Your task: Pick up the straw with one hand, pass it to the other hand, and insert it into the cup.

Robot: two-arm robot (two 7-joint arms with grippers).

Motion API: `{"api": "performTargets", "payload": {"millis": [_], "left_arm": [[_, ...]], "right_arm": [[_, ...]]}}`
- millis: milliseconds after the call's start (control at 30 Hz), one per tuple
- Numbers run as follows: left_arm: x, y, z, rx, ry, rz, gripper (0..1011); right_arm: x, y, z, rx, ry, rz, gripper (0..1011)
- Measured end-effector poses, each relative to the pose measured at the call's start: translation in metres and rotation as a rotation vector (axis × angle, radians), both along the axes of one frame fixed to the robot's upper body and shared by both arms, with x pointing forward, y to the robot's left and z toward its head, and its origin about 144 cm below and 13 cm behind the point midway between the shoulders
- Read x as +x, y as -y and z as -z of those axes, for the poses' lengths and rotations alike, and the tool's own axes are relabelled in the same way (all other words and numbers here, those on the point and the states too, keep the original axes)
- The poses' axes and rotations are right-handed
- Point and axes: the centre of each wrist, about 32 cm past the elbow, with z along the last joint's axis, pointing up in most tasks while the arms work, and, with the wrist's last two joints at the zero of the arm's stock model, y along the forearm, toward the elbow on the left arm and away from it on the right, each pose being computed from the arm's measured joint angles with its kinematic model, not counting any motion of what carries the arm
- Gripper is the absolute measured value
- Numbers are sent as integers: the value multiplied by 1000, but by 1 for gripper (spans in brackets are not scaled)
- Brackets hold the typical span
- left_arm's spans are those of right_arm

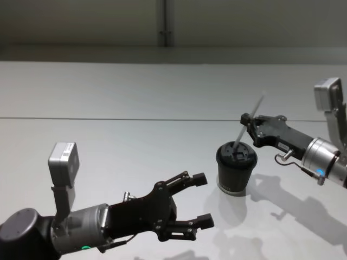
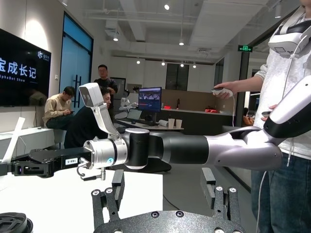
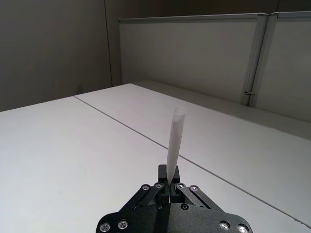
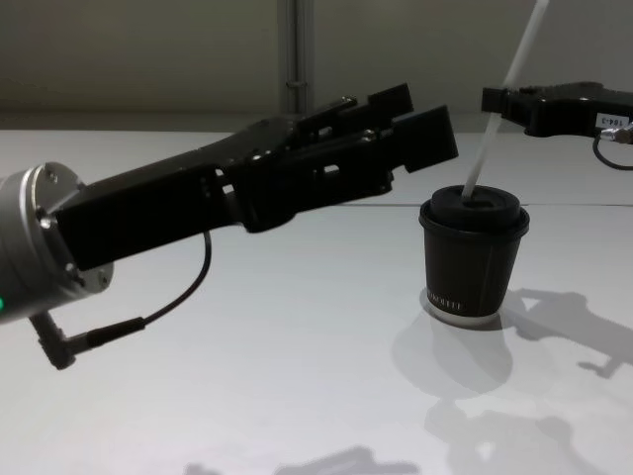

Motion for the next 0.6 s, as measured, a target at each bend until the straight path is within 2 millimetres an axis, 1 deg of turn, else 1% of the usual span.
{"api": "performTargets", "payload": {"millis": [600], "left_arm": [[0, 0, 0, 0, 0, 0, 1001]], "right_arm": [[1, -1, 1, -5, -5, -3, 11]]}}
